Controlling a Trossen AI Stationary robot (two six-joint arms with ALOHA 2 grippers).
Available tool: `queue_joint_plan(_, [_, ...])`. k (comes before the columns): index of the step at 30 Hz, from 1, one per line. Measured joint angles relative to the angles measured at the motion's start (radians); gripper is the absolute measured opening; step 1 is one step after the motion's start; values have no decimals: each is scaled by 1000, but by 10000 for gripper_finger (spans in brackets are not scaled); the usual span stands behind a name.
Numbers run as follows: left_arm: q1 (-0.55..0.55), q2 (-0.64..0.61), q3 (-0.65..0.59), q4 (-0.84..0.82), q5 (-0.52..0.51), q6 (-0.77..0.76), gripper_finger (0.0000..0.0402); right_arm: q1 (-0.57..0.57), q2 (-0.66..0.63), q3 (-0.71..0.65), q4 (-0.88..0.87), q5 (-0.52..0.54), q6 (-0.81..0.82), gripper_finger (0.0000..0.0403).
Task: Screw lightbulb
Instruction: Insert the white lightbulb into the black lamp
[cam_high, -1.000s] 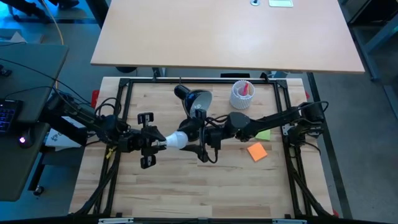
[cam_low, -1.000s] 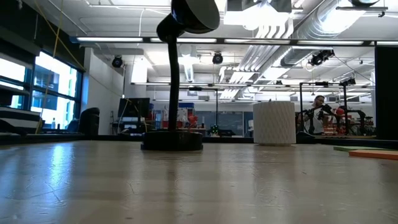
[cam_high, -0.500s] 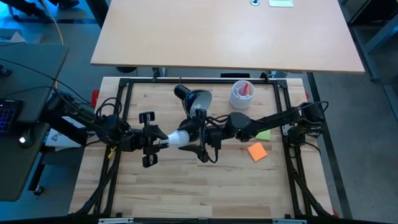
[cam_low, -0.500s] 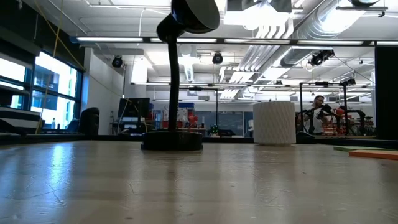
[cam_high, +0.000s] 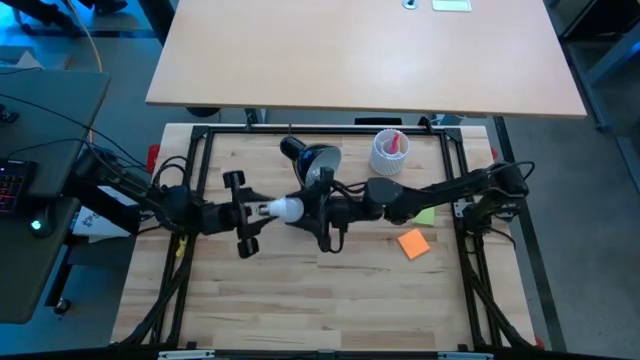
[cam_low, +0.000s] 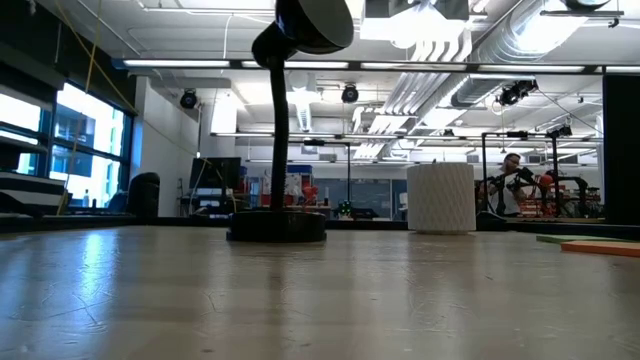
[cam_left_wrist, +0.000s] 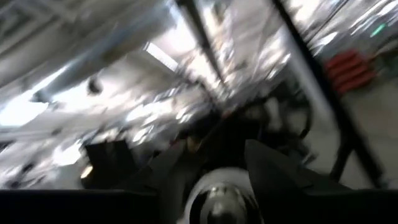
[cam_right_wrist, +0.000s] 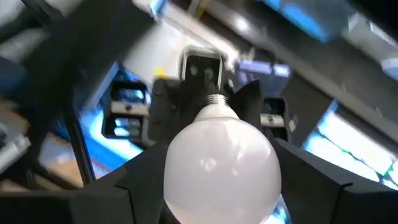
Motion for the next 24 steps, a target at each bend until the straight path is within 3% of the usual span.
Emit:
queue_joint_plan(6, [-27, -78, 1, -224, -250, -8, 204, 28, -126, -1, -288, 252, -4, 253])
queue_joint_plan(14, [-9, -137, 0, -530, -672, -245, 210, 116, -253, 0, -653, 682, 149, 252])
queue_joint_plan(18, [49, -137, -1, -675, -704, -412, 204, 150, -280, -1, -814, 802, 277, 252])
queue_joint_plan(24, [170, -136, -1, -792, -618, -549, 198, 171, -284, -1, -851, 807, 306, 252])
